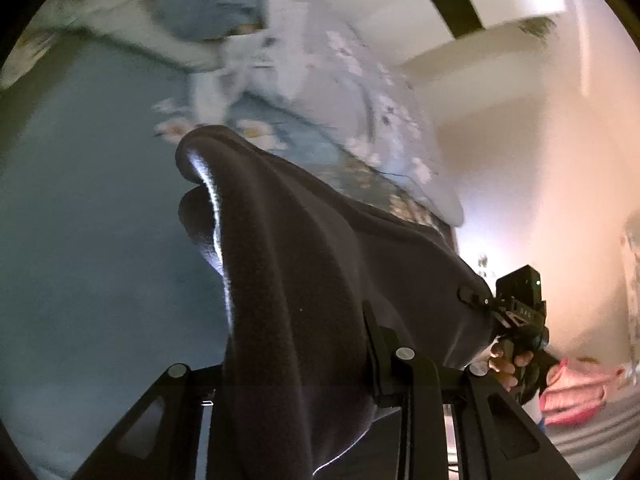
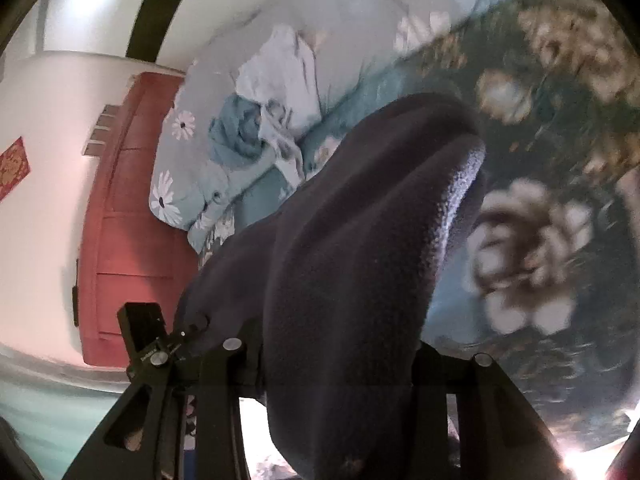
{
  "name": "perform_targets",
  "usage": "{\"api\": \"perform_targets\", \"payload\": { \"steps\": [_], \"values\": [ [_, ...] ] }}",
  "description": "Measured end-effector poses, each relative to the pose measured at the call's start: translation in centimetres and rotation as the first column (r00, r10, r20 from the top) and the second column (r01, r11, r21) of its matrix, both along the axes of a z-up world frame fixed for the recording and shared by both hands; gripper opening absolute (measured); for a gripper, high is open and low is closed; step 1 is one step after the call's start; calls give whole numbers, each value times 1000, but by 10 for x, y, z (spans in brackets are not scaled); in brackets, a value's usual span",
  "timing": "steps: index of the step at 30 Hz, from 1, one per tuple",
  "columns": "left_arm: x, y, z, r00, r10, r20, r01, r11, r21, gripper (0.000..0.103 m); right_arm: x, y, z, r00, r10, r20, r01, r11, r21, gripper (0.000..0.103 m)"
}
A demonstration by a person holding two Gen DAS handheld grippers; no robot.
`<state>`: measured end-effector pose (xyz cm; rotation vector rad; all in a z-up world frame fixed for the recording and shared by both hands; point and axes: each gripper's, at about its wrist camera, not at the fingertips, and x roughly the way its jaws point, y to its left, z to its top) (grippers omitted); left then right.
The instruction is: Fold clothes
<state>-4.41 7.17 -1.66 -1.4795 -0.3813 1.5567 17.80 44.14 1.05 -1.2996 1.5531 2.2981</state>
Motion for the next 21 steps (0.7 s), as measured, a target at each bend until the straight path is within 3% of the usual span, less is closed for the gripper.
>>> {"api": "perform_targets", "payload": {
  "steps": [6, 12, 16, 21],
  "values": [
    [27, 86, 42, 994, -105, -39, 108, 991, 80, 31, 55, 53, 62, 999, -37, -6, 38, 995, 92, 40],
    [76, 191, 75, 967, -244, -68, 252, 955, 153, 31, 135, 117, 118, 993, -115, 22, 109, 978, 180, 40],
    [116, 260, 86, 939, -332, -89, 343, 922, 182, 31, 190, 156, 142, 984, -165, 61, 147, 961, 233, 40],
    [164, 327, 81, 901, -424, -91, 434, 881, 188, 31, 248, 201, 148, 960, -249, 129, 208, 940, 269, 40]
  ]
}}
